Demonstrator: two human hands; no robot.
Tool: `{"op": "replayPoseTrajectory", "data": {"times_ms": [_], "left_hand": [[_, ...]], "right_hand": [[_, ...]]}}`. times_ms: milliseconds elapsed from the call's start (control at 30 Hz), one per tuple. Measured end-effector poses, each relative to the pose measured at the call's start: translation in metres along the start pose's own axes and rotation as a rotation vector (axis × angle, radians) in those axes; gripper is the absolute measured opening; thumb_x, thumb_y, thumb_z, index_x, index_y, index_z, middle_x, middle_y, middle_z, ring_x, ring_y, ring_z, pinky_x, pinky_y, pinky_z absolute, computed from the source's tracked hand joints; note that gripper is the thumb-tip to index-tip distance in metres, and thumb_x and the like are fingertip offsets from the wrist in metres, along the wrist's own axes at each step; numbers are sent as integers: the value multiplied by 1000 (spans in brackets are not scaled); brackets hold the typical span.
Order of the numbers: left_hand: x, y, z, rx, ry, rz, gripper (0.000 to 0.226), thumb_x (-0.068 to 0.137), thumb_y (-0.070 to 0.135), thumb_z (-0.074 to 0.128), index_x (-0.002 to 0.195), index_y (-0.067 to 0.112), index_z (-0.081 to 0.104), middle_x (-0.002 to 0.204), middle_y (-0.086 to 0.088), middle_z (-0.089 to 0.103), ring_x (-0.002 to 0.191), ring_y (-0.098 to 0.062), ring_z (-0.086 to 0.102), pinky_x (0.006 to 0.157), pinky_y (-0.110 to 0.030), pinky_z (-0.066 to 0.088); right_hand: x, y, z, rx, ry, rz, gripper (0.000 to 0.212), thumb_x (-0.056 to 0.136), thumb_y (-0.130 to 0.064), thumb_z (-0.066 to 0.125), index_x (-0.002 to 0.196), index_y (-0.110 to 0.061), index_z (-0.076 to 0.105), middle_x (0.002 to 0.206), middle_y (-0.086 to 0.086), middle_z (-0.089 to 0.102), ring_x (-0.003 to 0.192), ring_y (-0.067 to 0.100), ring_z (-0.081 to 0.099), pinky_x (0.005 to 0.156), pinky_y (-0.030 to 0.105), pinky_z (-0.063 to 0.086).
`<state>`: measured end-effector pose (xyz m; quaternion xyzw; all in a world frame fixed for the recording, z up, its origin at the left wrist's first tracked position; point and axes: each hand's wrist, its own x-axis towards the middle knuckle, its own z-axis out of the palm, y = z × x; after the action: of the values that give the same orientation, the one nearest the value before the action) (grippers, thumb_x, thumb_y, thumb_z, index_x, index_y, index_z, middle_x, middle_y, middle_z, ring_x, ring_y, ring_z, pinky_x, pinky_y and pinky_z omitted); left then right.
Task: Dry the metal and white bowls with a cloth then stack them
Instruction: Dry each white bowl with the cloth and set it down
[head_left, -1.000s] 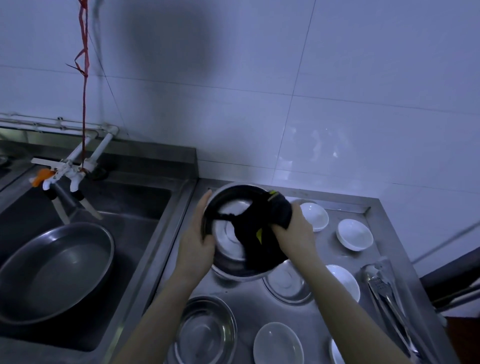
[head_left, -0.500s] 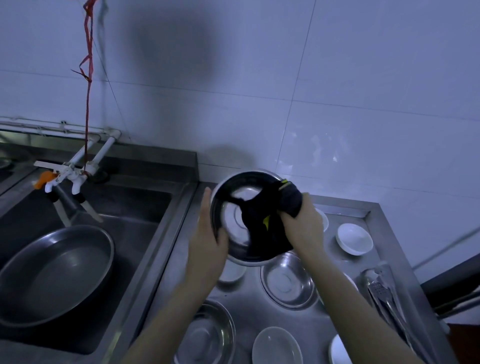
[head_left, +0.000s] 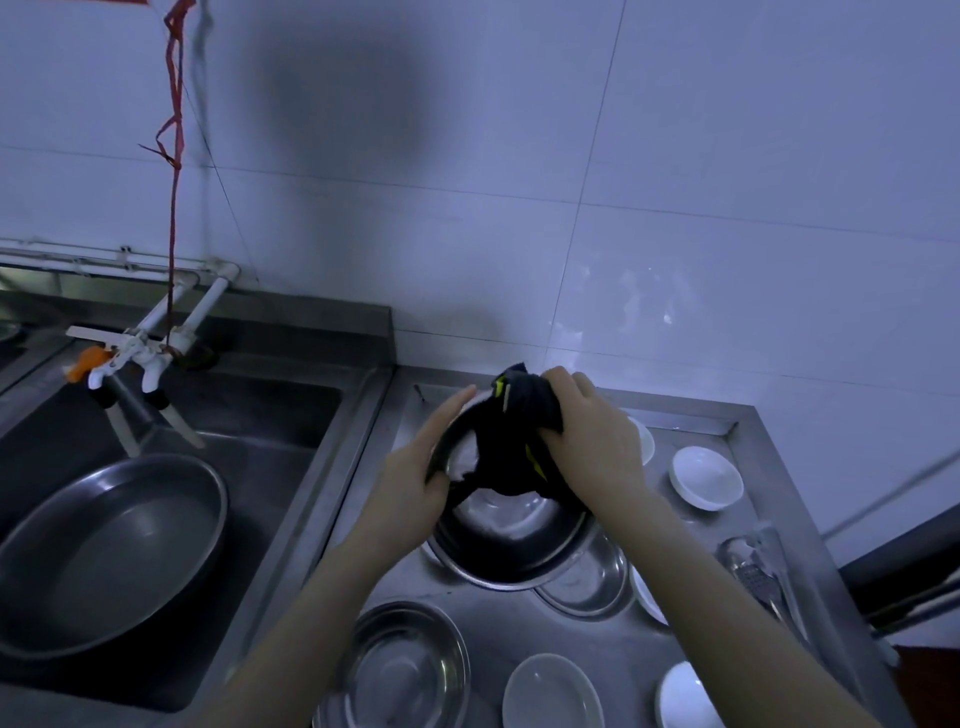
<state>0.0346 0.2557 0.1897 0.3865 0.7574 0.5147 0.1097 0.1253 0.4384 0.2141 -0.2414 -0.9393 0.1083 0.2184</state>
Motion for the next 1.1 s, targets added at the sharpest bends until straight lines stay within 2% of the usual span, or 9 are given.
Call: {"op": "replayPoseTrajectory", "data": {"times_ms": [133,233,400,500,567,667,767,1000,1100], "left_hand": [[-5,-4,1,-115,265,11,89,78,-21,48,143,40,41,130,41,50,124,15,47,100,-6,37],[-7,0,-1,-61,268,-22,84,80,-21,47,147,29,41,117,49,51,110,24,48,87,2,36],[3,-4,-11,181,-159,33,95,80,-12,47,141,60,33,127,13,63,105,-2,62,91,-9,46],[12,1,-10,225,-198,43,87,90,-6,47,146,57,25,118,4,66,87,5,64,81,-9,46],[12,4,-7,235,-7,21,78,96,0,48,148,52,19,114,3,64,83,8,58,77,-8,39],[-4,4,9,114,275,6,85,91,-5,53,151,41,14,133,30,41,110,25,39,88,3,29],[-17,-1,22,6,291,-83,94,85,-12,50,151,44,12,132,39,31,110,37,31,85,10,25],[-6,-2,-3,117,-203,-8,91,81,-13,49,148,46,30,135,17,51,119,3,49,89,4,33],[-2,2,-5,70,-121,16,90,81,-16,44,146,45,37,136,16,57,117,9,54,94,-5,41]], "right_hand": [[-17,3,12,495,-33,431,31,81,-21,65,107,-19,48,95,1,61,91,28,59,71,35,42],[-31,5,23,596,-117,555,40,77,-20,71,110,-18,48,98,2,63,98,28,60,79,35,45],[-17,6,7,161,-130,88,30,85,-23,59,111,-23,44,104,1,58,86,32,60,62,37,45],[-6,-1,2,-27,-130,-117,26,89,-26,55,112,-21,43,106,0,57,78,33,60,55,32,36],[-4,0,5,37,-49,5,23,88,-21,54,108,-20,44,102,2,59,78,34,59,57,35,39],[-11,0,10,499,14,455,25,83,-23,63,99,-22,44,91,1,61,86,29,58,69,35,41],[-28,0,21,623,4,615,30,79,-22,67,101,-19,47,90,-1,61,90,27,58,70,31,36],[-8,4,5,-20,-163,-81,33,85,-24,59,116,-23,47,110,0,57,87,33,60,59,35,40],[1,-8,0,-74,-115,-146,30,88,-25,56,117,-23,45,109,-2,53,88,31,57,58,32,30]]}}
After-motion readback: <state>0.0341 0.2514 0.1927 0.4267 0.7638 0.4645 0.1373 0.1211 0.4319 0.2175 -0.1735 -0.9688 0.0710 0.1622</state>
